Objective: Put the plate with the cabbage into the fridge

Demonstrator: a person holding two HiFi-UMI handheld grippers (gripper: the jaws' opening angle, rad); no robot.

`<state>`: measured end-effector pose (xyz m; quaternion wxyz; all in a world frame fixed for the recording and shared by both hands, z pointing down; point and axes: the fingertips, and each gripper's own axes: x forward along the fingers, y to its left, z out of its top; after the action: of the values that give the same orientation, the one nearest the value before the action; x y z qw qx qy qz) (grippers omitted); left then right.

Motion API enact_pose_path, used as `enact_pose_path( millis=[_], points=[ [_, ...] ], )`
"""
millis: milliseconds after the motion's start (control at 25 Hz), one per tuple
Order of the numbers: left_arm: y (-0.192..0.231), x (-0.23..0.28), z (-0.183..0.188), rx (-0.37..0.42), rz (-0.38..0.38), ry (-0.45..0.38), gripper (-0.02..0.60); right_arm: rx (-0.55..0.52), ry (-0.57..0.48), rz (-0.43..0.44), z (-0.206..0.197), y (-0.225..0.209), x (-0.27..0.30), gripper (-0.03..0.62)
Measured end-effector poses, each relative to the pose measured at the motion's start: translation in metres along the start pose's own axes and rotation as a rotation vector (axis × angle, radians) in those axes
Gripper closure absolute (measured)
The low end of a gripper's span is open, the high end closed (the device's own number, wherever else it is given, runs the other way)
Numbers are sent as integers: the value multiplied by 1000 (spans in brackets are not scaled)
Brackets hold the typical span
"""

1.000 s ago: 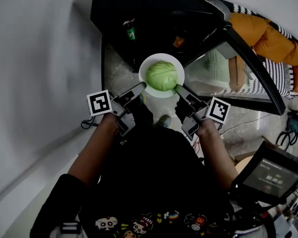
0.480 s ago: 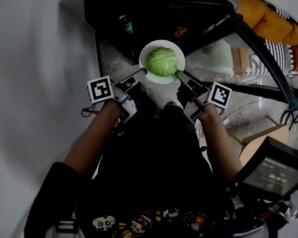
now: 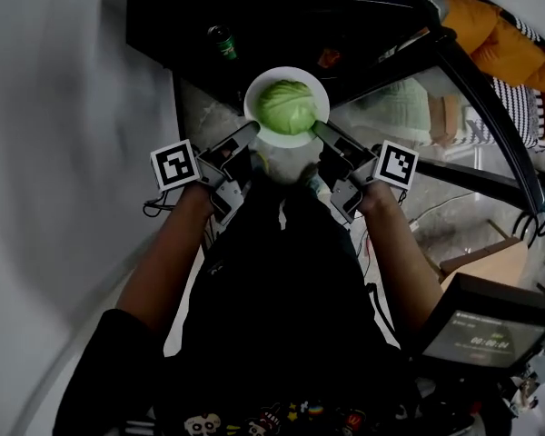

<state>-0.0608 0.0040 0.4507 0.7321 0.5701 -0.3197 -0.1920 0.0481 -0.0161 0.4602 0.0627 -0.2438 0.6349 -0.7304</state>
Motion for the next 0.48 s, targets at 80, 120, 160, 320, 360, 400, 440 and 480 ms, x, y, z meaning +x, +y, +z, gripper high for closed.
enact_pose_path(
  millis=[80,120,160,320,360,400,440,480],
  points=[
    [-4,0,-1,13,-7,-25,571,-9,9,20,2,4,1,572],
    [-7,0,-2,20,-13,-36,571,-14,11,30,1,7,1,572],
    [-8,-2,-3,30,-16,-44,571,-18,11,37,-1,8,0,572],
    [-11,-4,-1,84,-26,-54,571,-44,-11,50,-1,13,-2,572],
    [-13,-4,0,95,-31,-54,571,-53,-18,54,-1,15,-2,572],
    [-15,-5,0,104,-36,-55,571,-63,-23,56,-1,17,-3,572],
    [-17,-5,0,111,-40,-57,571,-71,-29,57,0,19,-3,572],
    [-19,-5,0,117,-43,-59,571,-77,-33,56,0,20,-4,572]
  ],
)
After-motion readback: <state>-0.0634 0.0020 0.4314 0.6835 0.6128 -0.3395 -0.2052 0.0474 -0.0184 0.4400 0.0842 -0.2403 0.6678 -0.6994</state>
